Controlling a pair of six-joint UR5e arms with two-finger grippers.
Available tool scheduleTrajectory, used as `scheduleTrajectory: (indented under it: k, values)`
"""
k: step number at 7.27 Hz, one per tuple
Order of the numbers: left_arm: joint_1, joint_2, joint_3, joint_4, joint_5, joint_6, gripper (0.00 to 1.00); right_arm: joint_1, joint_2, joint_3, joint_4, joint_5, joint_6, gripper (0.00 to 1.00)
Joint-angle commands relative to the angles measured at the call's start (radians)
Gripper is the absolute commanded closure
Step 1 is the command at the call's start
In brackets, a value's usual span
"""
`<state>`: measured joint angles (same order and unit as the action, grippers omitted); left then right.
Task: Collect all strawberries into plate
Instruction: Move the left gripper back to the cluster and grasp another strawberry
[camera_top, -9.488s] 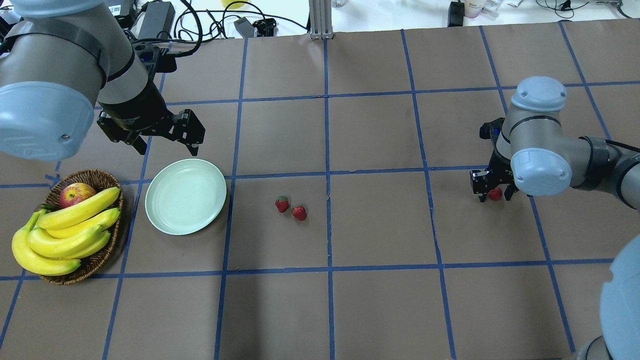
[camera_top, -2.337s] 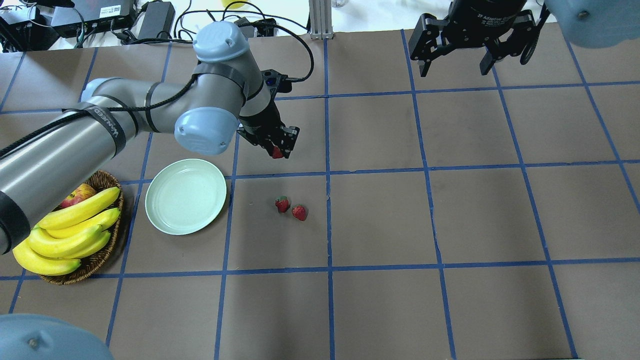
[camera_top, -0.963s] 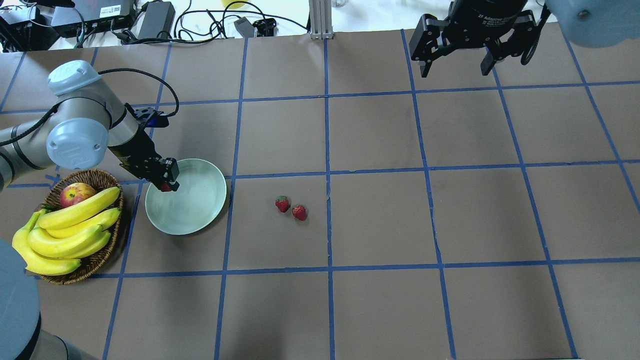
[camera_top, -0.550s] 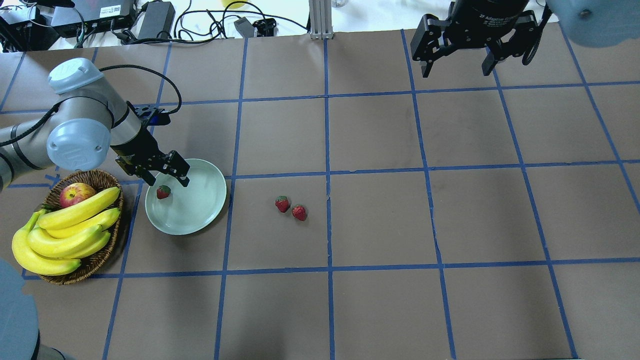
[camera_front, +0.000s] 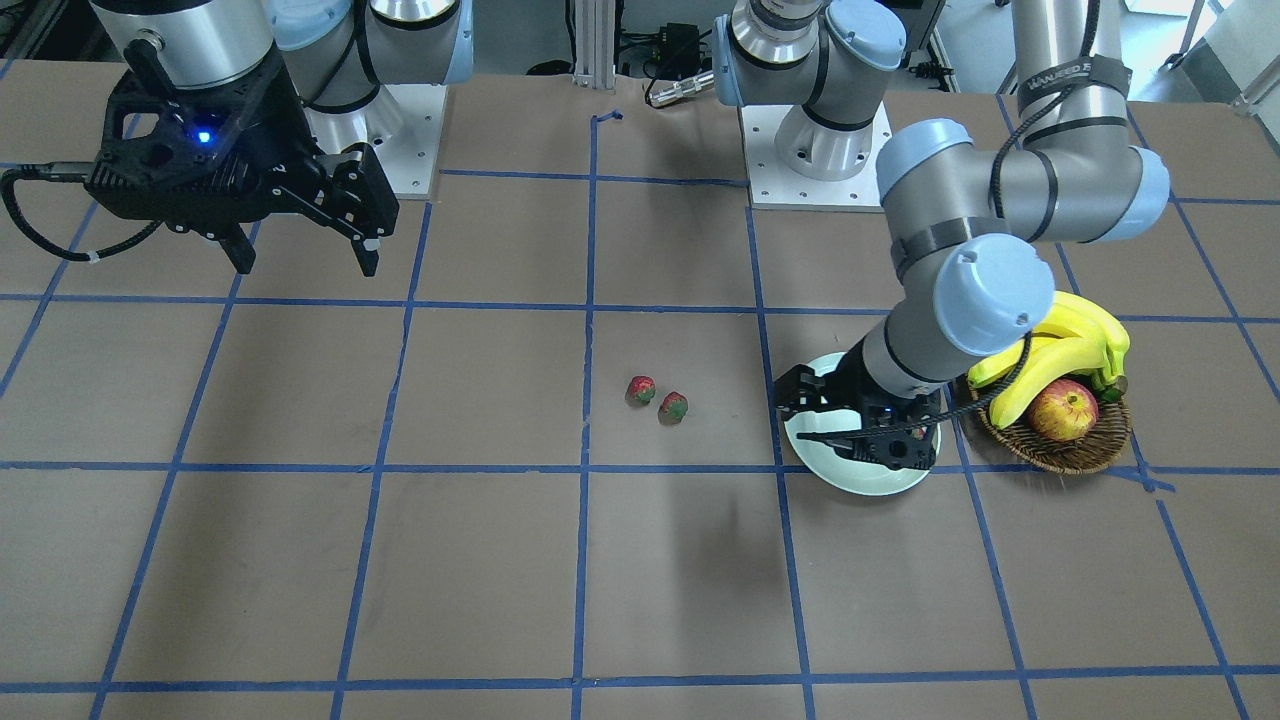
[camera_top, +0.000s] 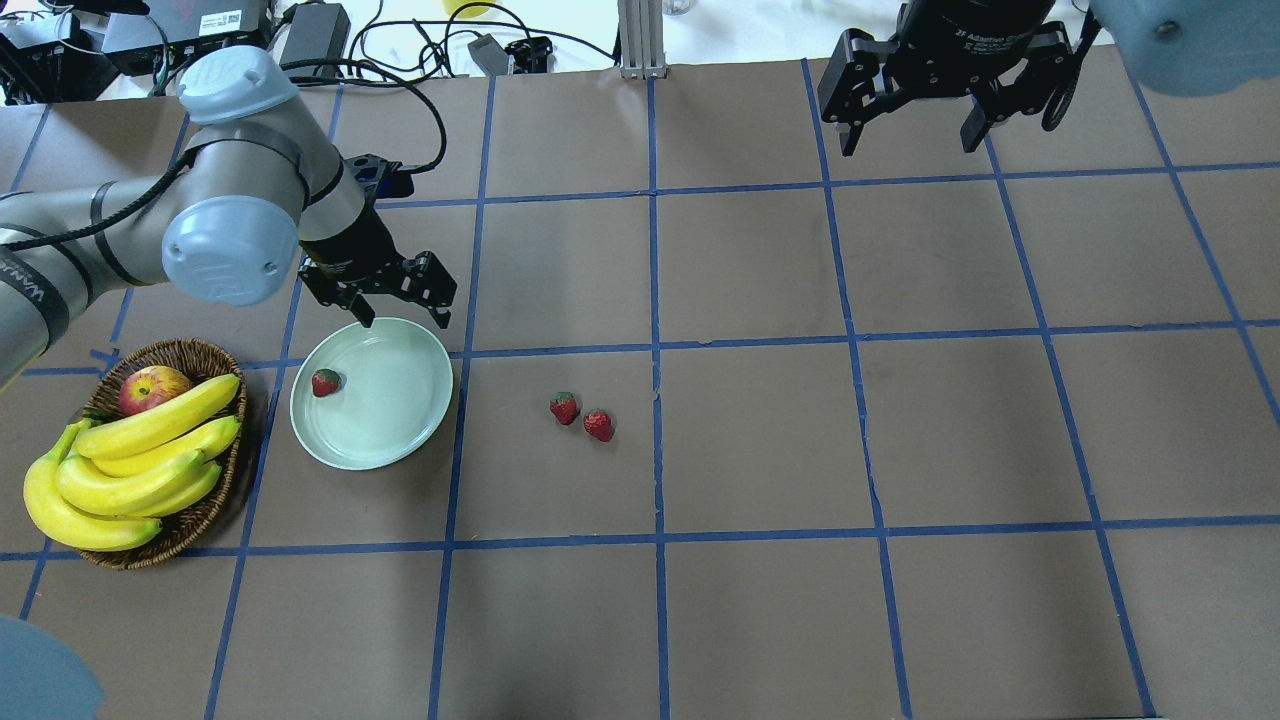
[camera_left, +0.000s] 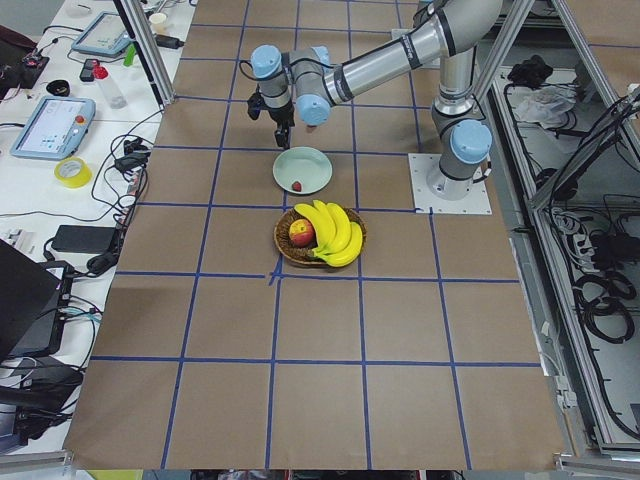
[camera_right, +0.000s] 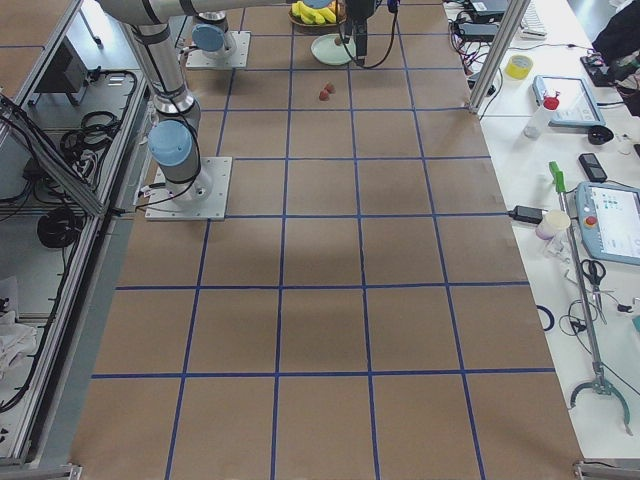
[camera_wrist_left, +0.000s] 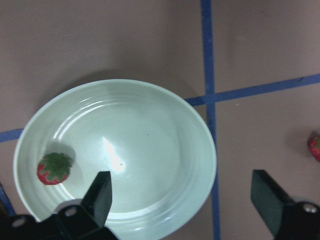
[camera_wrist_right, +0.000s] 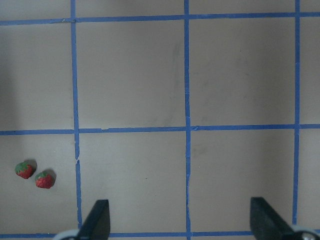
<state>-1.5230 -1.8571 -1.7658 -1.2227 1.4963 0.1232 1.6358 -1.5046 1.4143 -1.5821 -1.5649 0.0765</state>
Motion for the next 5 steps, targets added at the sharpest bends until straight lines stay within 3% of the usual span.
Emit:
scheduleTrajectory:
  k: [1, 3, 5]
  values:
    - [-0.13, -0.013, 0.0, 0.028, 0.001, -0.327, 0.0, 0.001, 0.0, 0.0, 0.001, 0.0, 0.0, 0.0]
    - [-0.192, -0.034, -0.006, 0.037, -0.016, -0.552, 0.0, 0.001, 0.001, 0.0, -0.001, 0.0, 0.0, 0.0]
    - [-0.213, -0.063, -0.061, 0.117, -0.04, -0.586, 0.0, 0.001, 0.001, 0.0, -0.001, 0.0, 0.0, 0.0]
